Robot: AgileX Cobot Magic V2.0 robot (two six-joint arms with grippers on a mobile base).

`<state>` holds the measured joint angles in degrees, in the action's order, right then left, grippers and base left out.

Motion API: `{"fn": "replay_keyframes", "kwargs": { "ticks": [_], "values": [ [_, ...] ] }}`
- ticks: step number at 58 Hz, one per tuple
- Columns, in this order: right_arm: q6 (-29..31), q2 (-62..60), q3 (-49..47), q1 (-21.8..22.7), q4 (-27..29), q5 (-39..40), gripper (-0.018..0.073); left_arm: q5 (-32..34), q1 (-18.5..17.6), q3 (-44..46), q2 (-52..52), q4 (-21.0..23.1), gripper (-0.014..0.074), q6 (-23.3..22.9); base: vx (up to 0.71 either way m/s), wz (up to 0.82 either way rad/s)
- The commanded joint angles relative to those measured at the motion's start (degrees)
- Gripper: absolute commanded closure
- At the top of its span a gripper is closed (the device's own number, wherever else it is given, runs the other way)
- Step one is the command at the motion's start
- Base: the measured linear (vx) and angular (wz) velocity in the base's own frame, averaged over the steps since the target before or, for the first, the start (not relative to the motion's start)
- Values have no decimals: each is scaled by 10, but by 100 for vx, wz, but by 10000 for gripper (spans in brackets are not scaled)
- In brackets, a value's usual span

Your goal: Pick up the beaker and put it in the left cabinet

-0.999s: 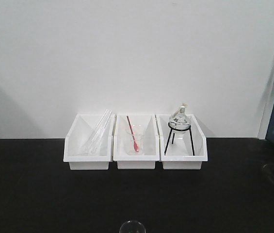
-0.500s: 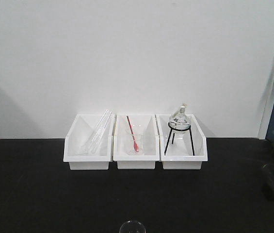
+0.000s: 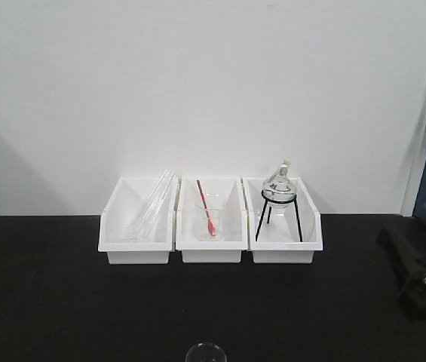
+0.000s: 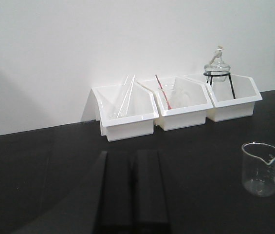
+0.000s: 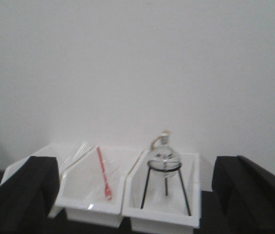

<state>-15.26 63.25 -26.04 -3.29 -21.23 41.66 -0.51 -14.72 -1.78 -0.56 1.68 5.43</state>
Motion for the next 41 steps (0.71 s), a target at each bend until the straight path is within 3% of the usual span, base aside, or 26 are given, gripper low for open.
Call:
{"fn": "replay_keyframes", "kwargs": {
  "ticks": [1,9,15,29,41],
  "values": [
    [-43,18,-18,3,-161,42,-101,48,-2,-9,-11,4,595,-2,0,0],
    [-154,74,-18,3,-329,54,-42,48,-2,-9,-11,4,595,-2,0,0],
    [-181,134,-18,3,-387,93,0,48,-2,-9,-11,4,595,-2,0,0],
    [-141,277,-20,3,-399,202,24,48,-2,-9,-11,4,595,-2,0,0],
    [-31,385,-20,3,-328,311,24,48,-2,-9,-11,4,595,-2,0,0]
  ]
}}
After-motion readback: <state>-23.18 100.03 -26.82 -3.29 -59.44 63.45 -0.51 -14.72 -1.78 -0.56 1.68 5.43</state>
